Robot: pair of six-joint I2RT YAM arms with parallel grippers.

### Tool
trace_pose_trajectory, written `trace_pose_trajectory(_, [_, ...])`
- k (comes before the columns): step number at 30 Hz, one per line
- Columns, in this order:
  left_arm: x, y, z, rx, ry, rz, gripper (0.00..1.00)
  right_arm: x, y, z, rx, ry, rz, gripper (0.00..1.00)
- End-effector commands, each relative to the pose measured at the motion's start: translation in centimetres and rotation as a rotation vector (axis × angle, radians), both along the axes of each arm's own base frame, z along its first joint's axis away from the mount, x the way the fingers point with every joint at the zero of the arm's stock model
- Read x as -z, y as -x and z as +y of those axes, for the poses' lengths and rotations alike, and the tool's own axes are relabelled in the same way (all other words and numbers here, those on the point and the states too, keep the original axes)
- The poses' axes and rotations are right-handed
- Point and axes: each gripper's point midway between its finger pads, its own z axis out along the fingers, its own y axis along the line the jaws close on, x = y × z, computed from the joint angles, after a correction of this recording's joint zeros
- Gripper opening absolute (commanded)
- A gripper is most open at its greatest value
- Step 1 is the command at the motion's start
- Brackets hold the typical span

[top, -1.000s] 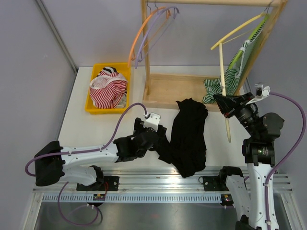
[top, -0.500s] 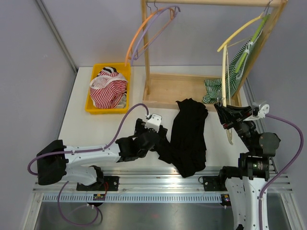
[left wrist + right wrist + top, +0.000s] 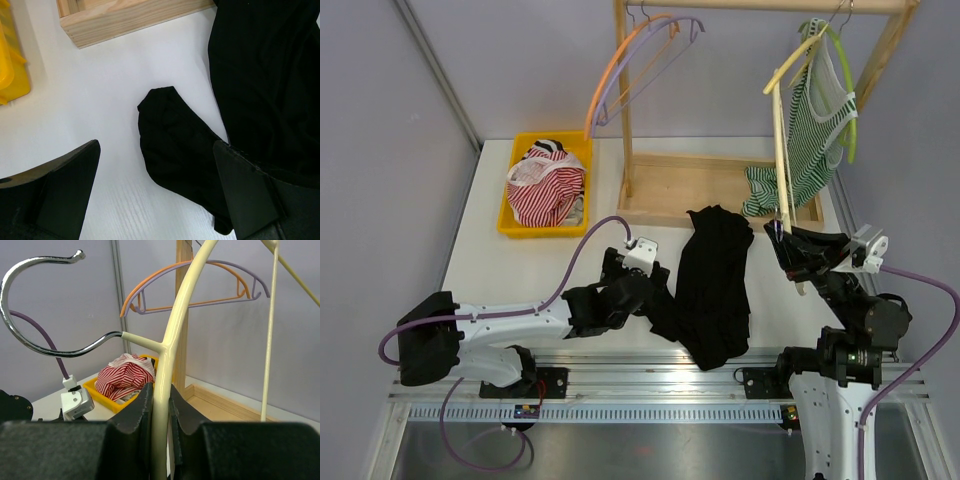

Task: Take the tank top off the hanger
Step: Hang the hanger back to the clothesline with the right arm

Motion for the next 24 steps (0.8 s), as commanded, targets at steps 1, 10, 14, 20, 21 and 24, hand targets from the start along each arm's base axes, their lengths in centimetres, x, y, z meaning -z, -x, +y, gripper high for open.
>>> trace_pose_trajectory(1, [-1.4, -0.3, -0.7, -0.009, 0.078, -0.024, 0.99, -2.0, 2.5, 0.8, -0.028, 0.054, -0.139, 0.00])
trace_pose_trajectory(10, [-1.3, -0.2, -1.1, 0.003, 0.083, -0.016, 0.99, -1.6, 4.7, 0.8, -0.024, 0.027, -0.129, 0.00])
trace_pose_trajectory(14, [-1.1, -0.2, -1.3, 0.009, 0.081, -0.012, 0.99, -1.2, 4.6, 0.0, 0.024, -0.016, -0.122, 0.00])
trace_pose_trajectory(20, [-1.3, -0.1, -1.8, 0.023, 0.076, -0.011, 0.99, 0.2, 3.0, -0.6, 0.072, 0.022, -0.023, 0.00])
trace_pose_trajectory(21, [-1.2, 0.0, -1.7, 0.025, 0.075, -0.010, 0.99, -0.4, 3.3, -0.7, 0.079, 0.014, -0.033, 0.00])
trace_pose_trajectory(24, [-1.1, 0.0, -2.0, 0.030, 0.068, -0.007, 0.99, 0.5, 1.5, -1.9, 0.155, 0.029, 0.053, 0.00])
